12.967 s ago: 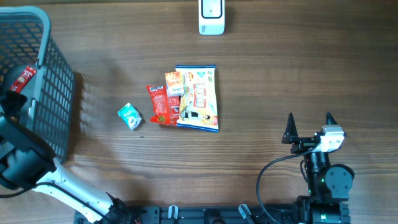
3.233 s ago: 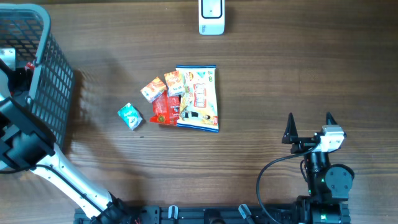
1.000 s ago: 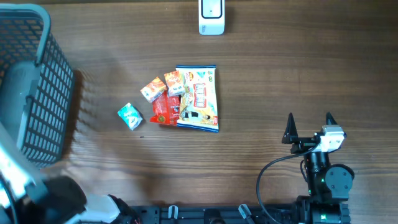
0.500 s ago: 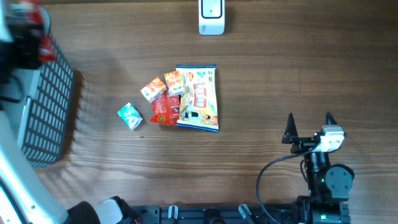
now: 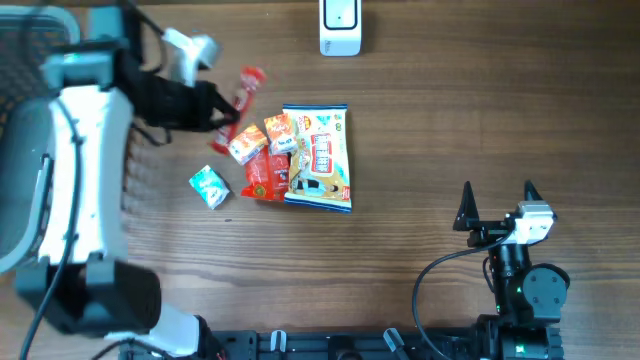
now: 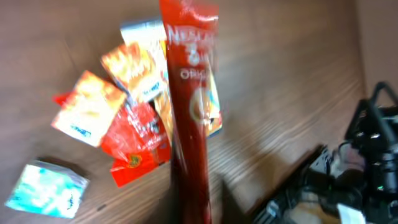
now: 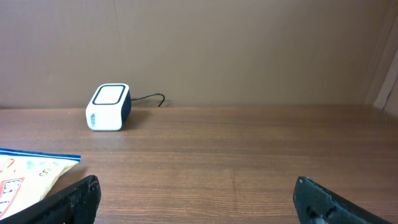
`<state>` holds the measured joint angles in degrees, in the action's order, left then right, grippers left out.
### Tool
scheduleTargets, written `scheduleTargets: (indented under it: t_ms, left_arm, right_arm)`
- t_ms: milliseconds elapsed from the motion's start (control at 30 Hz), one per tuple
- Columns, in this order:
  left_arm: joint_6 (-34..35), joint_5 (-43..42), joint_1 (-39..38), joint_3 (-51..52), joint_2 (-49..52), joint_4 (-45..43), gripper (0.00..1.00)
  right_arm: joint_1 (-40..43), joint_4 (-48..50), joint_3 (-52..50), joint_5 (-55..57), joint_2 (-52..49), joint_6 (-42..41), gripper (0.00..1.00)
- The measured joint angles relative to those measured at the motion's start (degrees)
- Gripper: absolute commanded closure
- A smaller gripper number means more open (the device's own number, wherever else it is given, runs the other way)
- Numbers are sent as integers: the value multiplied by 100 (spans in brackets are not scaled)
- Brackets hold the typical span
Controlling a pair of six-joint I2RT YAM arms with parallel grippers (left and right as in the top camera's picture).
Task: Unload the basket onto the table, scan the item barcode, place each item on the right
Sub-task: 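Carry the Nescafe stick out and drop it onto the red bag, then raise the left gripper and pull it back toward the basket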
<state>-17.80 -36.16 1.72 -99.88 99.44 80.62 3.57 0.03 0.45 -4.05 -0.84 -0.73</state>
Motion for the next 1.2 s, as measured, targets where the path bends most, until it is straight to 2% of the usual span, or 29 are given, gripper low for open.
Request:
scheduleTargets:
  t_ms: [233, 500, 733, 967, 1100, 1200]
  left_arm:
    - [39, 271, -236, 131, 280, -7, 0]
    - [350, 356, 57, 39, 164, 20, 0]
    - [846, 393, 1071, -815, -581, -28, 0]
    - [988, 437, 2590, -1088, -1843, -173, 0]
    - [1005, 448, 2999, -1091, -2050, -170, 0]
    - [1005, 446, 3023, -1091, -2035, -170, 0]
  right_arm:
    - [0, 0, 0, 0, 0, 0, 0]
    - [0, 0, 0, 0, 0, 0, 0]
    - [0, 0, 0, 0, 0, 0, 0]
    - [0, 0, 0, 0, 0, 0, 0]
    - [0, 0, 0, 0, 0, 0, 0]
    - [0, 0, 0, 0, 0, 0, 0]
